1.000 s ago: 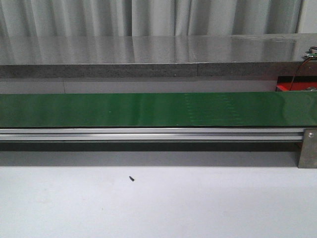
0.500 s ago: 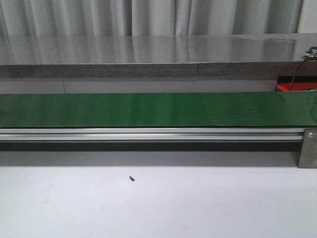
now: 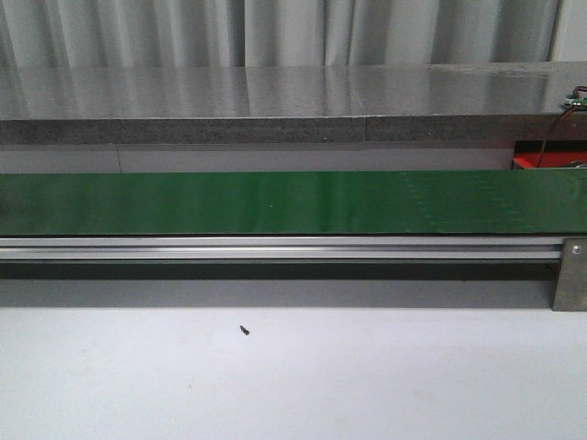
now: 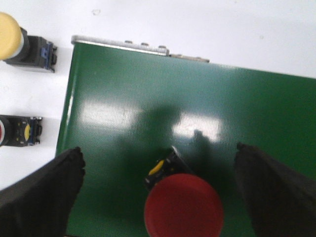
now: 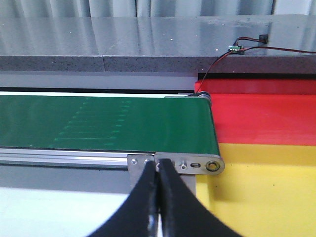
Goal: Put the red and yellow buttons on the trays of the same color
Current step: 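Open the left gripper on the belt and return it to the buttons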
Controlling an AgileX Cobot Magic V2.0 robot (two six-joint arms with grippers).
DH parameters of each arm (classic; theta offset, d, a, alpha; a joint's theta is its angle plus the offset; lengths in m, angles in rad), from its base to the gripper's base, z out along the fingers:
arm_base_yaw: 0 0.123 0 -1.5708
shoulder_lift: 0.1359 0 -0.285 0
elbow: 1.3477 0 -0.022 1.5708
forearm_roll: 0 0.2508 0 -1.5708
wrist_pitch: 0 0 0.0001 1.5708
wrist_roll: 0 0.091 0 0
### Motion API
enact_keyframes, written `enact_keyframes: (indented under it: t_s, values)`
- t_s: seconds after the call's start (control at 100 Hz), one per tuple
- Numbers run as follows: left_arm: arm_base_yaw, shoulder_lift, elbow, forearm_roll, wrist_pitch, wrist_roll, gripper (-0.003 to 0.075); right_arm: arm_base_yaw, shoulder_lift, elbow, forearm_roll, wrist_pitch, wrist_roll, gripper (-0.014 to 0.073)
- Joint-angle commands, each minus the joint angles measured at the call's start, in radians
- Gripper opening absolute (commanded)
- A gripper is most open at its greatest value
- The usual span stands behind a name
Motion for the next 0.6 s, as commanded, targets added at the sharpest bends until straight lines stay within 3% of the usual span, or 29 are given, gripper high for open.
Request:
enact_keyframes:
  t_s: [0.0,0.3,0.59]
  values:
    - [-0.004,-0.081,-0.061,-0.016,-0.028,0.008,0.0643,-0.002,-0.017,-0.018,-0.010,-0.083,-0.003,-0.0067]
    - [0.045,-0.209,-0.059,0.081,0.011,-0.057,0.0642,-0.002,-0.017,-0.018,-0.010,-0.083,-0.003,-0.0067]
    - [0.234,-0.316,0.087,0.247,0.010,-0.195,0.0642,-0.002,-0.017,-0.018,-0.010,-0.083,-0.003,-0.0067]
